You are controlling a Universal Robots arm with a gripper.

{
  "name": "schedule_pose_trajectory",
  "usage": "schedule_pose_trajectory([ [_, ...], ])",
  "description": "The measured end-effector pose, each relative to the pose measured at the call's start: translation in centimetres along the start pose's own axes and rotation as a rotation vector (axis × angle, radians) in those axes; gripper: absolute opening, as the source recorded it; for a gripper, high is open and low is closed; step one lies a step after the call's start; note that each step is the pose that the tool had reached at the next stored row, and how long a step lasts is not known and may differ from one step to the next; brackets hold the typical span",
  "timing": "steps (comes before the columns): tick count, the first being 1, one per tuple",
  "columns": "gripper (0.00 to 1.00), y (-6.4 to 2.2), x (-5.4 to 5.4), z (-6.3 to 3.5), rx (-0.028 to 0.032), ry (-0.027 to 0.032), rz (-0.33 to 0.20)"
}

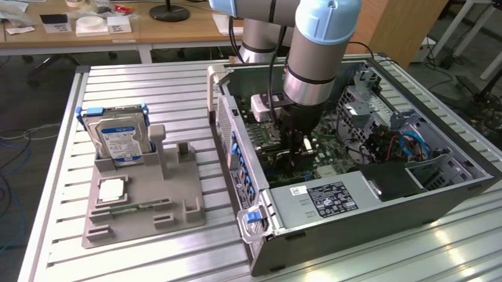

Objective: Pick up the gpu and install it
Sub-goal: 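Insert the gpu into the slot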

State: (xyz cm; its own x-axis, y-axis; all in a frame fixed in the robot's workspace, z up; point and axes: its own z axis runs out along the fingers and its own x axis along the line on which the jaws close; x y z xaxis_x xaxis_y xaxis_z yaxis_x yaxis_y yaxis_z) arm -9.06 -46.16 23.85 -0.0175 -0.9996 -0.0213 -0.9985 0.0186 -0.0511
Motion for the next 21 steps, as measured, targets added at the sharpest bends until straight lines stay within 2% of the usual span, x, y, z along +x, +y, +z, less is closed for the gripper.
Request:
schedule_pose_trajectory([
  [8,0.58,0.00,0.0,-0.04,-0.0001,0.0002,0.000],
  [14,0.58,-0.05,0.0,-1.04,0.0000,0.0000,0.000],
  [21,0.58,-0.08,0.0,-1.50,0.0000,0.0000,0.000],
])
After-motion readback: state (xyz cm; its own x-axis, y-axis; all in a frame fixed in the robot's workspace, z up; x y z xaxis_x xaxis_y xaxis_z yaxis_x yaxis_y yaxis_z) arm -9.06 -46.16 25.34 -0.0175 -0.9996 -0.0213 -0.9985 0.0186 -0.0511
